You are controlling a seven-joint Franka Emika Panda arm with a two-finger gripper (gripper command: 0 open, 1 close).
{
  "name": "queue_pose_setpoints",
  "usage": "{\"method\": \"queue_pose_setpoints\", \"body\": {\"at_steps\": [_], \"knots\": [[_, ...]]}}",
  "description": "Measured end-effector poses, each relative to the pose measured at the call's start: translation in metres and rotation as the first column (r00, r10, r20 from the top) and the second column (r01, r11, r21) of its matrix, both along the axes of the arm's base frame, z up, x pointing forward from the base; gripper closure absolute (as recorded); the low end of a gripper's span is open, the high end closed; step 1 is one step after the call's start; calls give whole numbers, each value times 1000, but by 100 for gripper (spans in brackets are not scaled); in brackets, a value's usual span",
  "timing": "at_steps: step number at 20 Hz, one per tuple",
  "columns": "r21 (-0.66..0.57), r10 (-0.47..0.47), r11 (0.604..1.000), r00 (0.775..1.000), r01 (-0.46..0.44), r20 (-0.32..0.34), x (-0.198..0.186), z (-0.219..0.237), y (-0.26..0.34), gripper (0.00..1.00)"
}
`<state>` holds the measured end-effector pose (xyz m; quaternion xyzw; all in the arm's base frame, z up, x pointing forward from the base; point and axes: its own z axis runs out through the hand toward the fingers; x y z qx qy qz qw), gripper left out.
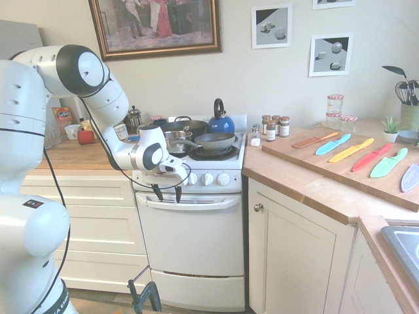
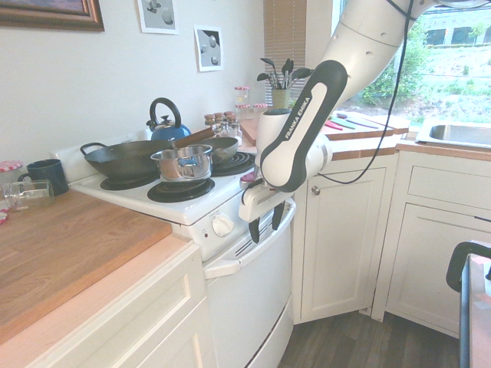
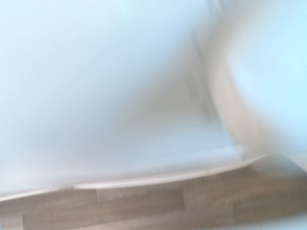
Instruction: Open the oven
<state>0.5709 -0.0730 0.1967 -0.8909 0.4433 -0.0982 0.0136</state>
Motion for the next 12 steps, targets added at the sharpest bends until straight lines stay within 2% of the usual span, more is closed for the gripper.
{"method": "queue_pose_setpoints", "body": {"at_steps": [5,12], "knots": [[-10,33,999,999,-33,17,6,-26,-13,0],[-32,145,989,989,-144,18,-7,-40,-51,0]]}}
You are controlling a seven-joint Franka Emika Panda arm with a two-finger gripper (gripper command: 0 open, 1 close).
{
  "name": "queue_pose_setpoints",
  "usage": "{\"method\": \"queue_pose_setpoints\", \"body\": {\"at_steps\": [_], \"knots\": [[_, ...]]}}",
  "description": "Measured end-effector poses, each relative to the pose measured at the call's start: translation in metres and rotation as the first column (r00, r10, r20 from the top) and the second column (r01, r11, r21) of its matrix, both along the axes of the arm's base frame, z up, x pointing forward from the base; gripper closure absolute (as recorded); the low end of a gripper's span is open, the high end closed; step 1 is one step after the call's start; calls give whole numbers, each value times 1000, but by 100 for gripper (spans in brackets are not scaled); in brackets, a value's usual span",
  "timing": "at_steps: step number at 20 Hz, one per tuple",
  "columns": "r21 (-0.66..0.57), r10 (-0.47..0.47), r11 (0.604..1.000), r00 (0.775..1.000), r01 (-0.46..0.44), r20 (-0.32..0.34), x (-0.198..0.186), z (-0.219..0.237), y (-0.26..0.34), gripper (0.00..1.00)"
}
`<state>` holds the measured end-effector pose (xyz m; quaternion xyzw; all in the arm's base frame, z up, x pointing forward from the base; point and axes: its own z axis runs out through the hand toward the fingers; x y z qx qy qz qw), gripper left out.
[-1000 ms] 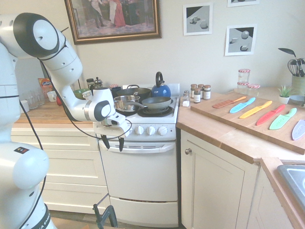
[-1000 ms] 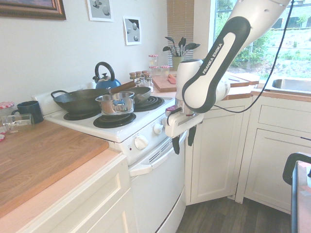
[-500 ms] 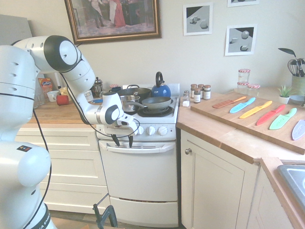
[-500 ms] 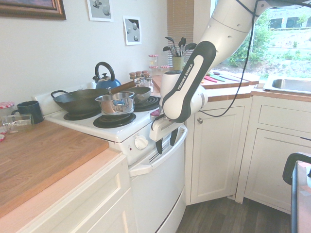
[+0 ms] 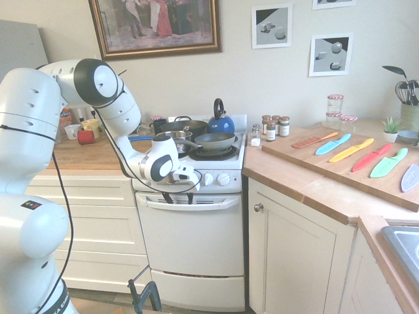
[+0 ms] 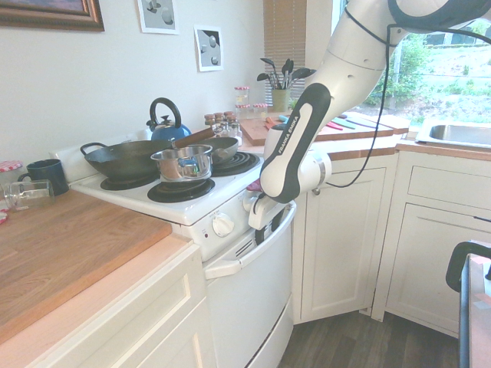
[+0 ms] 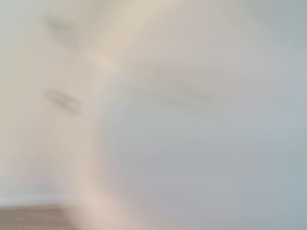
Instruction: Open the oven
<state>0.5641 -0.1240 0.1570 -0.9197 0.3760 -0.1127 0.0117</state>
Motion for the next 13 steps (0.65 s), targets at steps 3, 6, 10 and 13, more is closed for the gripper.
{"method": "queue_pose_setpoints", "body": {"at_steps": [3,6,10,13], "knots": [[-1,41,999,997,-41,-68,-42,-23,-32,0],[20,80,997,981,-78,-179,-114,-56,-67,0],[15,95,995,967,-94,-234,-186,-71,-107,0],[12,67,998,961,-66,-268,-225,-73,-128,0]]}}
